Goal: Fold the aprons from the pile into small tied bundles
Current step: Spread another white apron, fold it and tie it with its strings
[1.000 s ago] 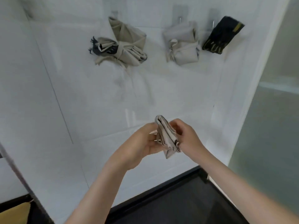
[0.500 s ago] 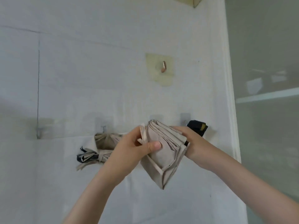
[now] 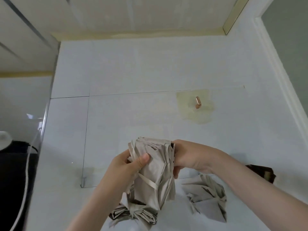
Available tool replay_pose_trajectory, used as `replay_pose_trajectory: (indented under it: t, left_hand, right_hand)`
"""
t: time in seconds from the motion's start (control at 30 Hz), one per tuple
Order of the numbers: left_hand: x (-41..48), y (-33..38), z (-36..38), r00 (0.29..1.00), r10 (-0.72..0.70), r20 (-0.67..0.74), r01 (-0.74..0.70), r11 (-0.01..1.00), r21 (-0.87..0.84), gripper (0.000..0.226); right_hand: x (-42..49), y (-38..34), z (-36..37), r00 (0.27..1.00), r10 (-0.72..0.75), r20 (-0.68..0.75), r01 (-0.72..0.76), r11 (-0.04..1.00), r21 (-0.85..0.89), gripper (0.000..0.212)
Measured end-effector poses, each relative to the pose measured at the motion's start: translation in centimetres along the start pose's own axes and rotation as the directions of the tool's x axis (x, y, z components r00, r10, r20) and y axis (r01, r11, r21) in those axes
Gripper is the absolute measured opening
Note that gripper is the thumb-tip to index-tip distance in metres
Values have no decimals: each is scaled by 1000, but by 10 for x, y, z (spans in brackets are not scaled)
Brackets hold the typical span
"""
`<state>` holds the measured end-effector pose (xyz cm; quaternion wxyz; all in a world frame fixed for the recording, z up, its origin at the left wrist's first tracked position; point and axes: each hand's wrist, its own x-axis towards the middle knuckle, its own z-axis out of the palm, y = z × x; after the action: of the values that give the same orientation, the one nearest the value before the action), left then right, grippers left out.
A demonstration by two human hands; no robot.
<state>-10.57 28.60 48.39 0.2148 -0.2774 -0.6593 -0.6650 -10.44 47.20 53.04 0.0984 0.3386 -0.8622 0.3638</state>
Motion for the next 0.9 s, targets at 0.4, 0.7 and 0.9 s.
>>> replay_pose_trajectory:
  t: [0.4, 0.7, 0.9]
  left_hand:
    - [42, 2, -25, 997, -7, 71, 1, 996, 88, 35]
    - [18, -19, -109, 989, -58, -136, 68, 995, 73, 44]
    - [-6, -47, -180, 960, -121, -251, 152, 982, 108, 27]
  right_hand:
    - [43, 7, 1, 973, -31, -228, 62, 990, 129, 24]
    - [96, -22, 81, 997, -28, -74, 41, 983, 177, 20]
    - [146, -33, 158, 998, 6, -66, -3, 998, 55, 23]
